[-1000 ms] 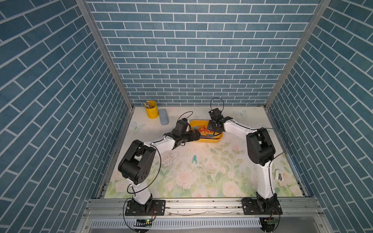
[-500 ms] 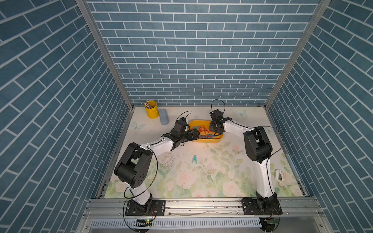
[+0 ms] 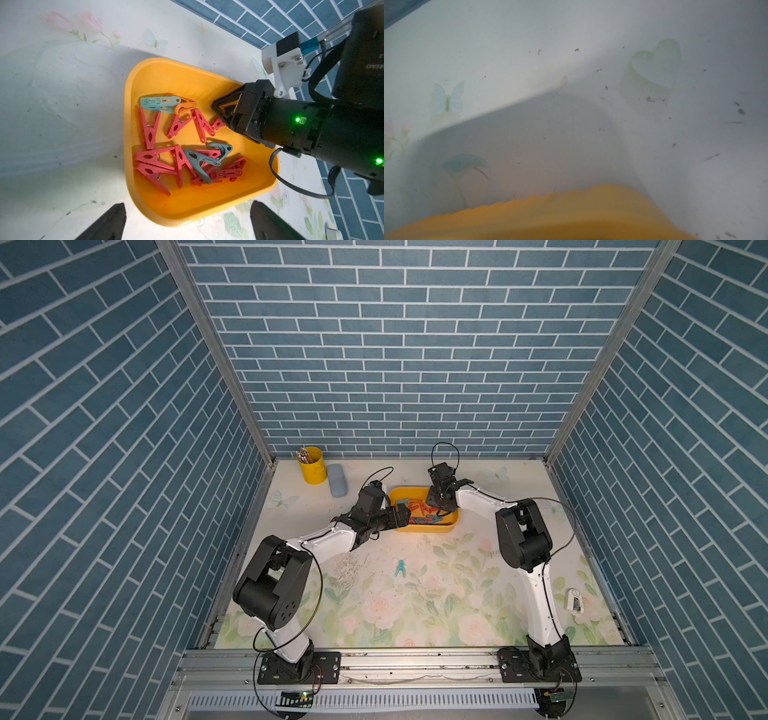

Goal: Take the clothespins out of the storage box
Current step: Pick up the clothespin from the storage box.

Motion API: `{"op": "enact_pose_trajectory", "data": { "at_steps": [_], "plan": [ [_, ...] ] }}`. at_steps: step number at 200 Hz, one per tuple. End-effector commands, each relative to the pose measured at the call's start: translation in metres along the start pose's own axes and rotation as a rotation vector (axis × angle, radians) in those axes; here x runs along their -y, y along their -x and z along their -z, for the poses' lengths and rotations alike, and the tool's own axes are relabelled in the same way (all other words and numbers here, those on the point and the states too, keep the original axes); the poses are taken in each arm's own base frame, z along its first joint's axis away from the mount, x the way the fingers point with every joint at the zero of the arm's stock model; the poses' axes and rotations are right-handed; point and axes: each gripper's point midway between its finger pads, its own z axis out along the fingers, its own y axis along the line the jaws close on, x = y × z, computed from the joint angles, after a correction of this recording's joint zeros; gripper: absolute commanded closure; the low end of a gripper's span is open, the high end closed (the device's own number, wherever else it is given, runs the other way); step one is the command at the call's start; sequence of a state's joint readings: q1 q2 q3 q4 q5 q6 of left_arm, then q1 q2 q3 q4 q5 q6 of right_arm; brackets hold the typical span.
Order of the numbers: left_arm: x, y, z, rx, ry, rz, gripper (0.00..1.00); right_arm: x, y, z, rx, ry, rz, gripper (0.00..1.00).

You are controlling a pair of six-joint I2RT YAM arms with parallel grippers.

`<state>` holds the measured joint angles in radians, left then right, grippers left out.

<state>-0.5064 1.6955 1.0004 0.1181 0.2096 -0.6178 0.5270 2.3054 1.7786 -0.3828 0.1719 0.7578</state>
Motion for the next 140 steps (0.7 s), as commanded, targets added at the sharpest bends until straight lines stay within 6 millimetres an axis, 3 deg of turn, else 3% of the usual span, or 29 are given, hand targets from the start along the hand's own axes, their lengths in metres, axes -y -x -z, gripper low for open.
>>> {"op": "enact_pose_trajectory", "data": {
  "at_steps": [1, 73, 140],
  "plan": [
    [-0.001, 0.0, 0.005, 0.004, 0.006, 0.0, 0.01, 0.009, -0.015, -0.012, -0.057, -0.035, -0.002, 0.68],
    [0.002, 0.002, 0.009, 0.014, 0.002, 0.0, 0.0, 0.012, -0.019, -0.004, -0.071, -0.043, 0.004, 0.97],
    [0.0, 0.015, 0.029, 0.073, 0.038, 0.018, 0.01, -0.011, 0.004, 0.041, 0.004, 0.024, 0.025, 1.0]
  ]
}}
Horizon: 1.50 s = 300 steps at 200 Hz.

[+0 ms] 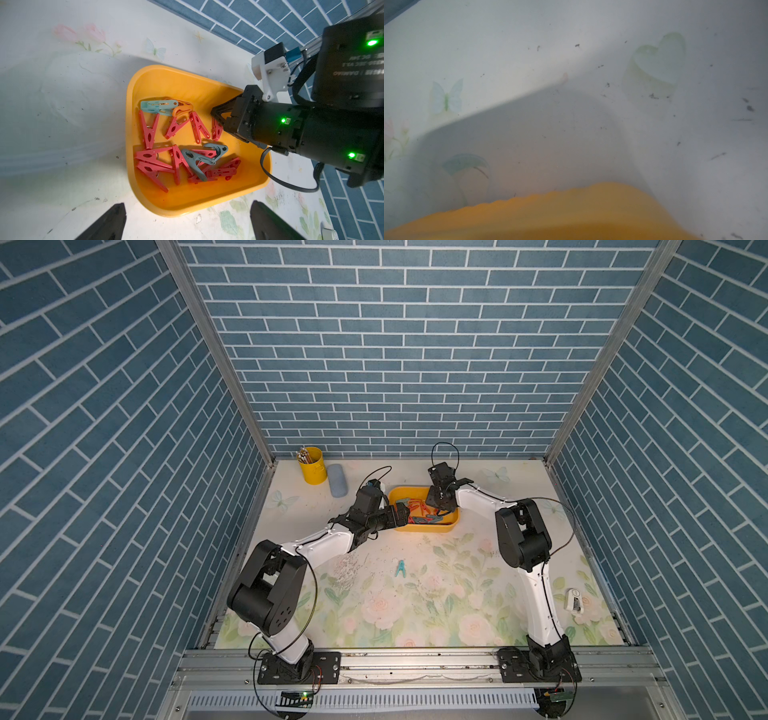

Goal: Take the clothespins out of the storage box
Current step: Pick up the clothespin from the storage box, then place the clothespin at the center of the board.

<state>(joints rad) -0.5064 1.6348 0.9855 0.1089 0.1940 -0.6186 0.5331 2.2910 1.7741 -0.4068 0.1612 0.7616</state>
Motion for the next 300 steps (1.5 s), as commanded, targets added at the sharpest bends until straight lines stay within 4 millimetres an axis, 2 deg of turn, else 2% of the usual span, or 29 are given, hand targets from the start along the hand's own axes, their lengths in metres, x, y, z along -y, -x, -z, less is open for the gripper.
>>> {"op": "enact_pose_trajectory", "data": {
  "at_steps": [1, 5, 9, 26, 61, 95, 133, 171, 227, 300],
  "plan": [
    [-0.007, 0.006, 0.013, 0.038, 0.052, 0.025, 0.01, -0.009, 0.007, 0.035, 0.022, 0.021, 0.024, 1.0],
    [-0.01, 0.008, 0.015, 0.049, 0.07, 0.036, 0.01, -0.009, 0.004, 0.034, 0.018, 0.018, 0.03, 1.0],
    [-0.011, 0.01, 0.017, 0.059, 0.082, 0.043, 0.0, -0.014, 0.011, 0.048, 0.038, 0.037, 0.034, 1.0],
    [-0.01, 0.011, 0.024, 0.067, 0.079, 0.024, 0.01, -0.018, 0.009, 0.064, 0.054, 0.048, 0.063, 1.0],
    [-0.011, 0.011, 0.038, 0.071, 0.088, 0.014, 0.0, -0.028, -0.011, 0.096, 0.056, 0.106, 0.145, 1.0],
    [-0.011, 0.012, 0.055, 0.088, 0.094, 0.009, 0.01, -0.041, -0.047, 0.118, 0.036, 0.164, 0.252, 1.0],
    [-0.011, 0.016, 0.078, 0.134, 0.103, 0.002, 0.01, -0.049, -0.102, 0.13, -0.001, 0.204, 0.377, 1.0],
    [-0.025, 0.018, 0.105, 0.208, 0.162, 0.024, 0.0, -0.058, -0.155, 0.131, -0.045, 0.268, 0.461, 1.0],
    [-0.031, 0.011, 0.121, 0.199, 0.179, 0.029, 0.01, -0.057, -0.203, 0.119, -0.11, 0.283, 0.504, 1.0],
    [-0.033, 0.008, 0.127, 0.199, 0.188, 0.031, 0.0, -0.043, -0.228, 0.116, -0.143, 0.259, 0.519, 1.0]
  ]
}}
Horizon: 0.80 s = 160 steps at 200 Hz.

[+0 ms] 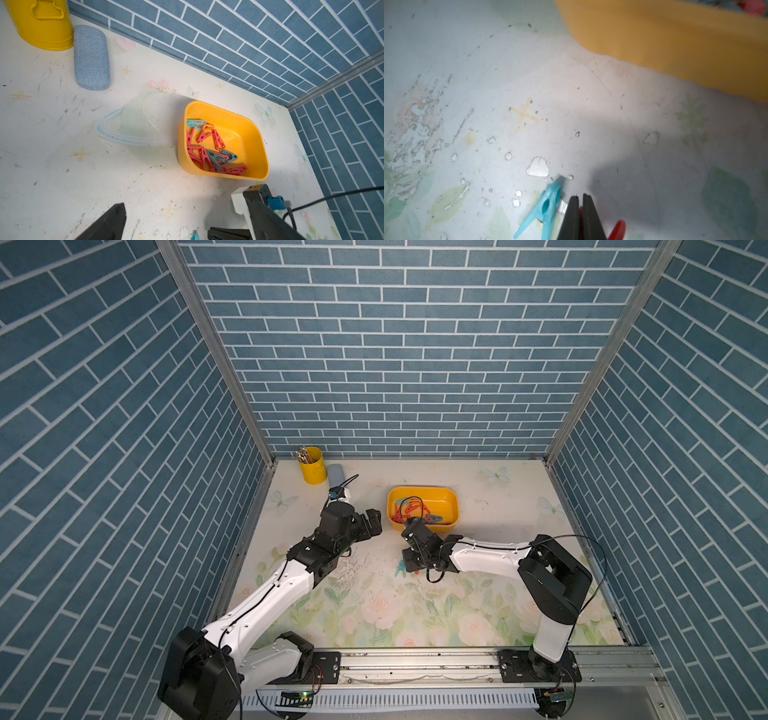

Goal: Take the clothespins out of the storage box
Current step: Place the clothespin at the center of the board.

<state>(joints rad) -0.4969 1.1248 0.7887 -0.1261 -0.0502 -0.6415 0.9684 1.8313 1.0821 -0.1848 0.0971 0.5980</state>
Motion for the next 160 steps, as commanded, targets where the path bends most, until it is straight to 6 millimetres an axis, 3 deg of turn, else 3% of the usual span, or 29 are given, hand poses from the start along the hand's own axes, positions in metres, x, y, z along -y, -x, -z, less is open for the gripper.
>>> {"op": "enact_pose_trajectory", "data": {
  "at_steps": [1, 23, 42, 74, 108, 160],
  "plan": [
    [-0.009, -0.005, 0.002, -0.013, 0.032, 0.0, 0.01, -0.001, -0.006, -0.001, -0.001, 0.003, -0.013, 1.0],
    [-0.01, -0.006, 0.002, -0.017, 0.032, 0.001, 0.0, -0.001, -0.011, -0.003, -0.01, 0.003, -0.012, 1.0],
    [-0.008, -0.008, 0.0, -0.026, 0.024, -0.002, 0.0, -0.003, -0.008, -0.002, -0.003, 0.012, -0.012, 0.89],
    [-0.005, -0.011, -0.005, -0.052, 0.022, -0.004, 0.01, -0.008, 0.001, 0.005, 0.024, 0.029, -0.011, 0.79],
    [0.001, -0.01, -0.011, -0.073, 0.009, -0.026, 0.0, -0.011, 0.019, 0.023, 0.085, 0.044, -0.006, 0.73],
    [0.018, -0.005, -0.029, -0.108, 0.002, -0.061, 0.04, -0.004, 0.06, 0.068, 0.247, 0.081, -0.012, 0.46]
  ]
}}
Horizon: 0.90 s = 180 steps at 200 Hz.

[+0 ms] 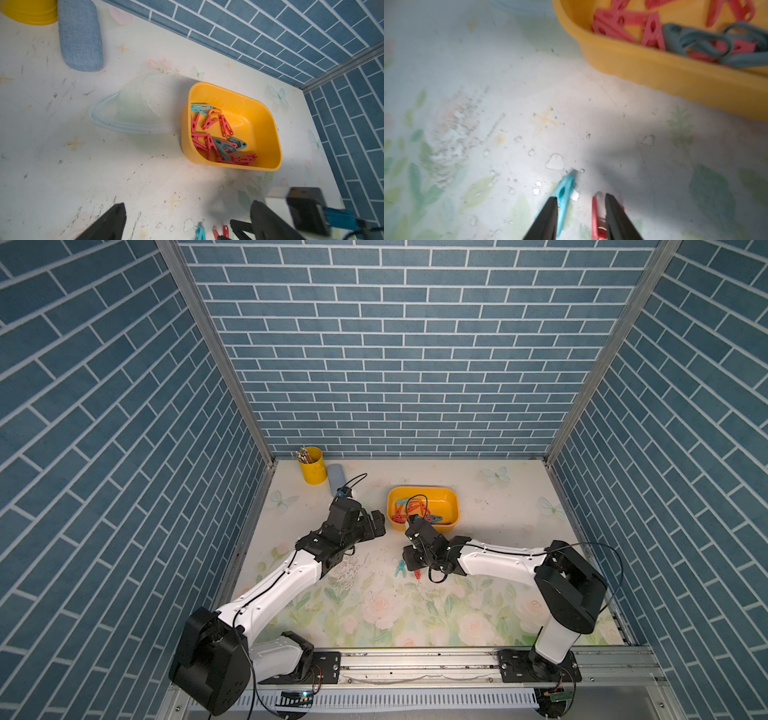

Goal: Take the clothespins out of the storage box
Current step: Place the clothespin at the center of the board, then pick up the clothespin from the storage box.

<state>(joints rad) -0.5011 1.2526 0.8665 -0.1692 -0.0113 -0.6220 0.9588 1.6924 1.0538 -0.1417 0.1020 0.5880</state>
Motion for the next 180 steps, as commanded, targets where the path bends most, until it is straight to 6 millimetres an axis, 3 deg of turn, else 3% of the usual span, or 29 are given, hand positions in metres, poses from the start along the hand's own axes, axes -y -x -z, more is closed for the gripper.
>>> {"op": "enact_pose_trajectory", "data": {
  "at_steps": [1, 32, 60, 108, 136, 180],
  "plan": [
    [0.014, 0.009, -0.005, -0.009, -0.017, -0.033, 0.04, 0.004, 0.031, 0.023, 0.115, 0.014, 0.004, 0.46],
    [0.032, 0.01, -0.023, -0.04, -0.024, -0.073, 0.1, 0.017, 0.057, 0.038, 0.184, 0.02, -0.018, 0.28],
    [0.046, 0.009, -0.043, -0.073, -0.011, -0.111, 0.15, 0.038, 0.076, 0.046, 0.233, 0.026, -0.057, 0.19],
    [0.065, 0.001, -0.084, -0.138, 0.0, -0.153, 0.26, 0.075, 0.09, 0.056, 0.274, -0.015, -0.098, 0.0],
    [0.074, -0.006, -0.11, -0.183, 0.008, -0.192, 0.34, 0.095, 0.095, 0.059, 0.29, -0.025, -0.133, 0.0],
    [0.067, -0.014, -0.15, -0.244, 0.079, -0.27, 0.51, 0.107, 0.106, 0.059, 0.306, -0.027, -0.158, 0.01]
  ]
}}
